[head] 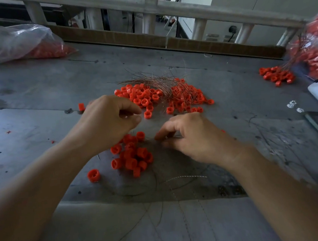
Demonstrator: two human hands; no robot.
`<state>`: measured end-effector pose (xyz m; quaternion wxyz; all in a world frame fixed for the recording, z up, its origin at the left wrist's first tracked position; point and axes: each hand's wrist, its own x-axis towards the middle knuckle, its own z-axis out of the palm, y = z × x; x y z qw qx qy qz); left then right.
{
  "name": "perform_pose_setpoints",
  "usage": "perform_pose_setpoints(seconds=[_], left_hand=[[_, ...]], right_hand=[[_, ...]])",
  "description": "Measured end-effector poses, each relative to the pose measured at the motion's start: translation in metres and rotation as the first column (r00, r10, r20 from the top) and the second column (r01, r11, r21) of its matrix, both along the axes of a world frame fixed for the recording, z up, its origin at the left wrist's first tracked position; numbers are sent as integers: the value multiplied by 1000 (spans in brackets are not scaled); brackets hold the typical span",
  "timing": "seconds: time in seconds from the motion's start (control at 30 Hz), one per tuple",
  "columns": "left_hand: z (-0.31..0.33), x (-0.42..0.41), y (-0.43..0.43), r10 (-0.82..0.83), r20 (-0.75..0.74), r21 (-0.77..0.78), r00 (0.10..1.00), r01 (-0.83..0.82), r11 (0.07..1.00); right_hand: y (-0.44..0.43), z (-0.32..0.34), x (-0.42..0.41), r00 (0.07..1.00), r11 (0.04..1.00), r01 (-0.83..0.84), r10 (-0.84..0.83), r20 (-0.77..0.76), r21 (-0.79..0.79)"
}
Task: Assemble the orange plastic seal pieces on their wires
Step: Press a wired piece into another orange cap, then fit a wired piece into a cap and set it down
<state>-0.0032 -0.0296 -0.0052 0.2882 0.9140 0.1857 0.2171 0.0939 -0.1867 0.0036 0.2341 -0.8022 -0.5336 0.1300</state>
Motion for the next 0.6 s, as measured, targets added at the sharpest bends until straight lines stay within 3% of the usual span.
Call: perform_pose_setpoints(seconds=[0.23,0.6], left_hand=[[-6,15,-6,-129,-46,220,991,136,966],[-14,25,1,-230,-160,284,960,268,921]], right_hand=[[2,0,-6,996,997,-74,75,-39,25],[0,5,-5,996,996,-51,56,-72,71]])
